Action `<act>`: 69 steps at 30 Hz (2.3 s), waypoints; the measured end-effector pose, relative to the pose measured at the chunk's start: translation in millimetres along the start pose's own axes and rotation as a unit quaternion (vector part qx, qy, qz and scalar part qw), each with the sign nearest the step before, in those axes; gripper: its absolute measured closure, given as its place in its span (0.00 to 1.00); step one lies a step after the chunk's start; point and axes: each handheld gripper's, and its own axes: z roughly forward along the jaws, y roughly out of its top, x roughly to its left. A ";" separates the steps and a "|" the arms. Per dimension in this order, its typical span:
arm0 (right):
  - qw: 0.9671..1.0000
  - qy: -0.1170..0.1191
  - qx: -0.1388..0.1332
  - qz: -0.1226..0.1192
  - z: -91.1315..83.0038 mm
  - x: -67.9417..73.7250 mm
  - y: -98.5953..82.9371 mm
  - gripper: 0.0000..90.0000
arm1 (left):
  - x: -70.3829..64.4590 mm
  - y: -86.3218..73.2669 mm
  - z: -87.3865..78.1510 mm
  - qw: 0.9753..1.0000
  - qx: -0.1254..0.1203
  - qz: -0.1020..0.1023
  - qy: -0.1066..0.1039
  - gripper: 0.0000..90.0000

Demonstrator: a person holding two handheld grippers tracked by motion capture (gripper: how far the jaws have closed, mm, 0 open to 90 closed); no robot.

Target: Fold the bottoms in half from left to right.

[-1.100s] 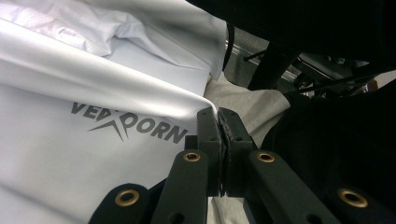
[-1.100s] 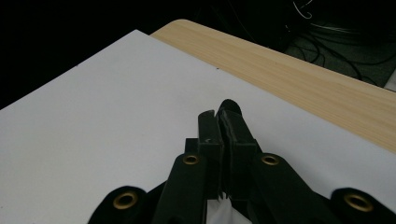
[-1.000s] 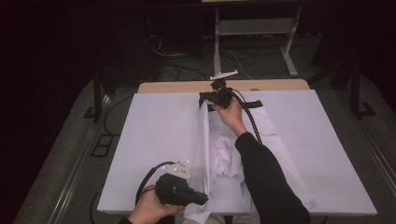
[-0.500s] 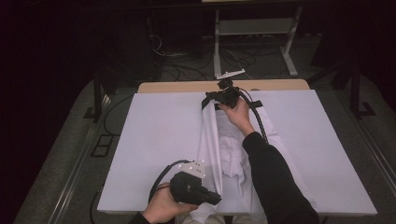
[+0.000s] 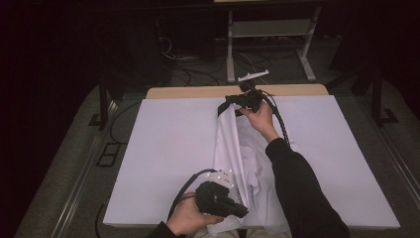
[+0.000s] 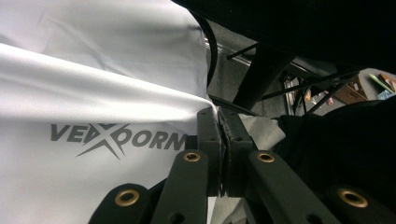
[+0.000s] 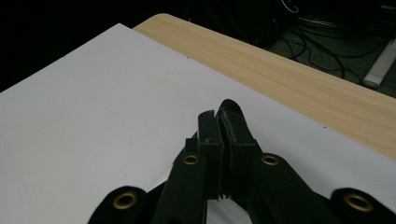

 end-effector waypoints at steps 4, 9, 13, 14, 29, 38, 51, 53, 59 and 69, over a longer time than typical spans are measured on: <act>1.000 -0.003 0.001 0.003 -4.0 -6.1 -0.1 0.95 | -1.0 7.4 8.7 1.000 -0.001 0.002 -0.003 0.97; 1.000 -0.002 0.001 0.004 -7.6 -12.2 -0.5 0.95 | -2.0 15.2 15.5 1.000 -0.005 0.006 -0.004 0.97; 1.000 -0.003 0.004 0.005 -9.3 -16.3 -1.5 0.95 | -0.1 19.4 21.9 1.000 -0.008 0.006 -0.006 0.97; 1.000 -0.003 0.006 0.006 -9.8 -17.3 -1.9 0.95 | 0.3 20.7 23.6 1.000 -0.008 0.005 -0.007 0.97; 1.000 -0.014 0.012 0.007 -28.1 -39.9 -11.8 0.95 | 1.5 41.3 50.8 0.999 0.000 0.027 -0.017 0.97; 1.000 -0.017 0.009 0.012 -39.0 -53.6 -20.7 0.95 | 0.8 47.5 68.9 0.999 -0.005 0.026 -0.020 0.97; 1.000 -0.019 0.006 0.012 -61.1 -76.1 -32.4 0.95 | -0.3 65.2 95.2 0.999 -0.014 0.027 -0.032 0.97; 1.000 -0.019 0.006 0.014 -63.6 -79.5 -35.5 0.95 | -0.3 67.5 99.8 0.999 -0.013 0.025 -0.033 0.97; 1.000 -0.021 0.003 0.018 -70.2 -89.1 -43.6 0.95 | 0.3 73.9 112.0 0.999 -0.011 0.023 -0.040 0.97; 1.000 -0.028 0.003 0.015 -80.8 -98.7 -51.1 0.95 | 5.1 80.6 133.1 0.999 -0.012 0.010 -0.046 0.97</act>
